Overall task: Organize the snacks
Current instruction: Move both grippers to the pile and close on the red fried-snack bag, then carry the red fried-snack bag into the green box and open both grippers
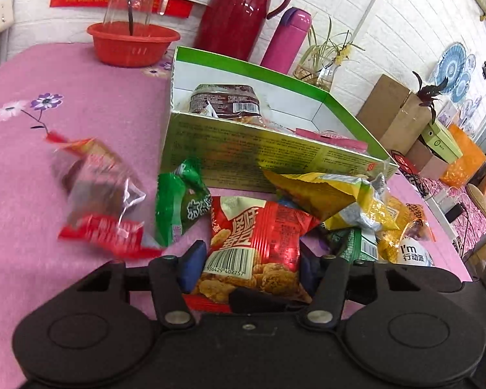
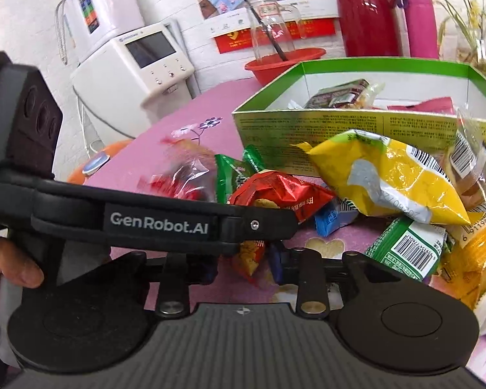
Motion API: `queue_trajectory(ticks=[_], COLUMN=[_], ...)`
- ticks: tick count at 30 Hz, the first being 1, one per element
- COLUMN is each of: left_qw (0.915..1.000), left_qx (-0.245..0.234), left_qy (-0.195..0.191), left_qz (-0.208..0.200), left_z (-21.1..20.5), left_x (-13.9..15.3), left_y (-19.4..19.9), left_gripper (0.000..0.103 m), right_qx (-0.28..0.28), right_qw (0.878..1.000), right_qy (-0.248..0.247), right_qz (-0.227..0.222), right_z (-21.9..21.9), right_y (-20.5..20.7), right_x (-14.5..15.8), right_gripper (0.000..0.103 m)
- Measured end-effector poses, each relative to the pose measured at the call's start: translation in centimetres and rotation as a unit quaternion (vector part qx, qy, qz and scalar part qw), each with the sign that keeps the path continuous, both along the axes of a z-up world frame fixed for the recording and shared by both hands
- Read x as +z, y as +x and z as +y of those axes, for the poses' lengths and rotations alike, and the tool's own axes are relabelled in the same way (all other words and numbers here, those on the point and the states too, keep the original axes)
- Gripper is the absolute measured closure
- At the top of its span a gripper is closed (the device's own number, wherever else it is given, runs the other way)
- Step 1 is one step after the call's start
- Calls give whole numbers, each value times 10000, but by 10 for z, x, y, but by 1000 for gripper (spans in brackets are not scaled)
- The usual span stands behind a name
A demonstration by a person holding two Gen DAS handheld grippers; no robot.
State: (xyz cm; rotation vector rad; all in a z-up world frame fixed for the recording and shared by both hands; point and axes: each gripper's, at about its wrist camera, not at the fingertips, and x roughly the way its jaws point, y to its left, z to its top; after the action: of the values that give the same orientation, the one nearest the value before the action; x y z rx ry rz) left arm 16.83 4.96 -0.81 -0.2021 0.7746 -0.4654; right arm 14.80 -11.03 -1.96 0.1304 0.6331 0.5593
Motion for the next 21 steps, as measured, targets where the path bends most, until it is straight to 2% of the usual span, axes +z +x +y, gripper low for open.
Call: queue_trajectory(ticks=[4,12,21], left_qw=[9999,9959,9926], left_qx=[52,-3,-180], left_qy=[-85,-139,-235], left_qz=[-115,-890,-1174], left_z=[1,-9,-33], left_x=[12,65,94], left_y=[-15,-35,1], left_gripper=[47,47,47], right_qx=[69,40,-198], right_qw=[9997,9936,9876], right_qy=[18,120,52], right_qz=[-231,-1123,-1557], right_z=[-2,-12,-30], right_y=[-14,-30,-2], right_x=[11,52,74], right_gripper=[51,51,52])
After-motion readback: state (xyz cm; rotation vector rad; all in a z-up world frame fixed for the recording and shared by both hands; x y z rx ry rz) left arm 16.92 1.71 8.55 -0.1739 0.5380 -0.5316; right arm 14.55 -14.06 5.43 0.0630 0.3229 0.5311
